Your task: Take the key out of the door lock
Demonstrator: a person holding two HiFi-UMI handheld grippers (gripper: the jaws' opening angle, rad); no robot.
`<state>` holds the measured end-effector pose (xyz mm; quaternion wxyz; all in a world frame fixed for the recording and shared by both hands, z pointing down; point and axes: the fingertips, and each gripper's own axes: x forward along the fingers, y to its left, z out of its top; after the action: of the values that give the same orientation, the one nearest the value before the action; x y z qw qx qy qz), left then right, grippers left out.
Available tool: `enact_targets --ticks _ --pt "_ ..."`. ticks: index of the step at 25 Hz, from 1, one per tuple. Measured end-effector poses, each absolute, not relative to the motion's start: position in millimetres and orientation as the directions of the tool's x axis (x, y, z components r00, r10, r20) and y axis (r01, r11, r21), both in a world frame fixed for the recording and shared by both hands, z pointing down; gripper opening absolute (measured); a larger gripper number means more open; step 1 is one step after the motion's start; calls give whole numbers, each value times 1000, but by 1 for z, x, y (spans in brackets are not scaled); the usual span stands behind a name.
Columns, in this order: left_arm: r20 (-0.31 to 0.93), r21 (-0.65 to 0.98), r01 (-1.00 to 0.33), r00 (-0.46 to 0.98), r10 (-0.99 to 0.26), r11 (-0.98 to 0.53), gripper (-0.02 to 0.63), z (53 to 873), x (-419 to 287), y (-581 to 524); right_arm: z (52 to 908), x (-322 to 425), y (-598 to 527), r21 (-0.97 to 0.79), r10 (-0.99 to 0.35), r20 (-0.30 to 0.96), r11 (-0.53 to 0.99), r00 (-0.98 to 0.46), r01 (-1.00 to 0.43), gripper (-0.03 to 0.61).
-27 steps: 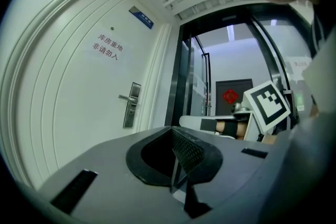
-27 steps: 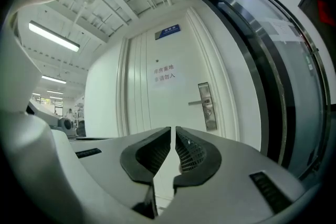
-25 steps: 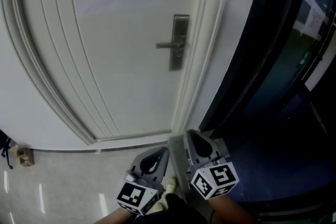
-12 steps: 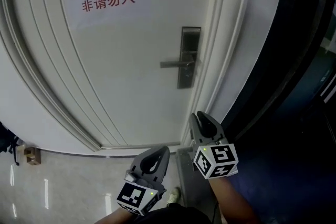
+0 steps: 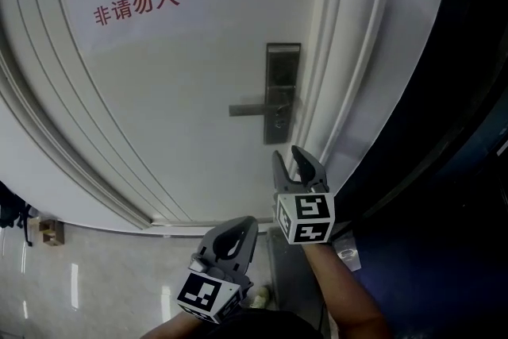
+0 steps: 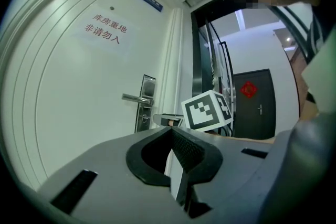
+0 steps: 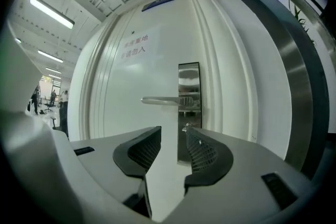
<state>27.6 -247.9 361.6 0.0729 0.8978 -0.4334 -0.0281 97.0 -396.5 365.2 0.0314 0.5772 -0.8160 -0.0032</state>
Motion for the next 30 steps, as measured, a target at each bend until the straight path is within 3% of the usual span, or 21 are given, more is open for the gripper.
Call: enact_targets --ticks 16,28,30 --pt "12 177 -753 646 -763 -634 3 368 4 -309 388 98 -486 168 -978 90 201 -188 -965 173" --pt "14 193 -734 666 -746 -651 3 373 -4 -339 392 97 -509 184 -987 101 145 -128 -972 168" --pt "15 194 -731 669 -743 -654 3 373 -4 -341 392 98 -509 166 -987 102 142 -126 -976 144"
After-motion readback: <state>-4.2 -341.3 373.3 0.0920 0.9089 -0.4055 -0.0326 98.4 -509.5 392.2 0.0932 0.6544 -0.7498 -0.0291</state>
